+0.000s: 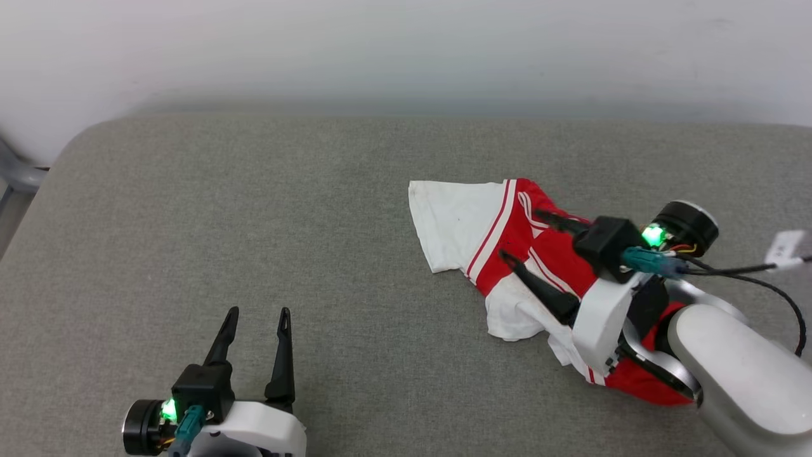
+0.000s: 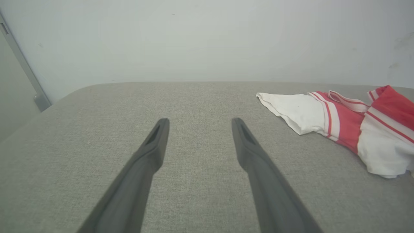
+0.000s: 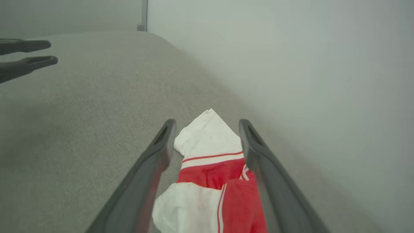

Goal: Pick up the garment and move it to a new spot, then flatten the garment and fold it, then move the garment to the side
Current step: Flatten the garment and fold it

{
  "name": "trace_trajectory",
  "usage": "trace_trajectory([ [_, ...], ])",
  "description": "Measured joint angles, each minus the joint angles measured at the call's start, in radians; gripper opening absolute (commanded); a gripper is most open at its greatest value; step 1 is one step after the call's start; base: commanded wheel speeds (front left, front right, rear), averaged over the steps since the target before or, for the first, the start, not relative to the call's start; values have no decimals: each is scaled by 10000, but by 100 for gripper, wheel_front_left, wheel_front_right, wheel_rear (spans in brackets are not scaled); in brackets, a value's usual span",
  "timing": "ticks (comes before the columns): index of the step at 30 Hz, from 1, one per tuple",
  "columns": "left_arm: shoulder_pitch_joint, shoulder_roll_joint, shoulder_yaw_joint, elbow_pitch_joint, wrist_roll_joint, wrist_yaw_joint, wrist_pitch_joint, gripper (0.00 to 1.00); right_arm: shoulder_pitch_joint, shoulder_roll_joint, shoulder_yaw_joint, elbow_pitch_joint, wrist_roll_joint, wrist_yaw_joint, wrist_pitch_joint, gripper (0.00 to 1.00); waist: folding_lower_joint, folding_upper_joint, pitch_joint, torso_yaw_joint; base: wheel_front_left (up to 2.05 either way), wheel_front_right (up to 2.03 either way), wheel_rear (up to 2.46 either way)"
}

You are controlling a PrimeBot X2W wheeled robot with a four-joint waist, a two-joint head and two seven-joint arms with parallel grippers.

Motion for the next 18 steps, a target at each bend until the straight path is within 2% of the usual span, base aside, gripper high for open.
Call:
trace_trajectory([
  [4, -179, -2, -148, -50, -127, 88, 0, 100, -821, -855, 1898, -79, 1193, 0, 1739, 100, 0, 0, 255, 97, 0, 0, 0],
  [10, -538, -4, -395, -48, -263, 167, 0, 100, -1862, -1662, 4050, -224, 2629, -2, 3733, 100, 0, 0, 749, 298, 0, 0, 0],
  [13, -745, -4, -535, -46, -364, 192, 0, 100, -2314, -1776, 4763, 19, 2888, 0, 4142, 100, 0, 0, 1042, 438, 0, 0, 0],
  [18, -1026, -6, -848, -67, -502, 357, 0, 100, -2731, -1563, 5271, 851, 3131, -2, 4263, 100, 0, 0, 1528, 707, 0, 0, 0],
])
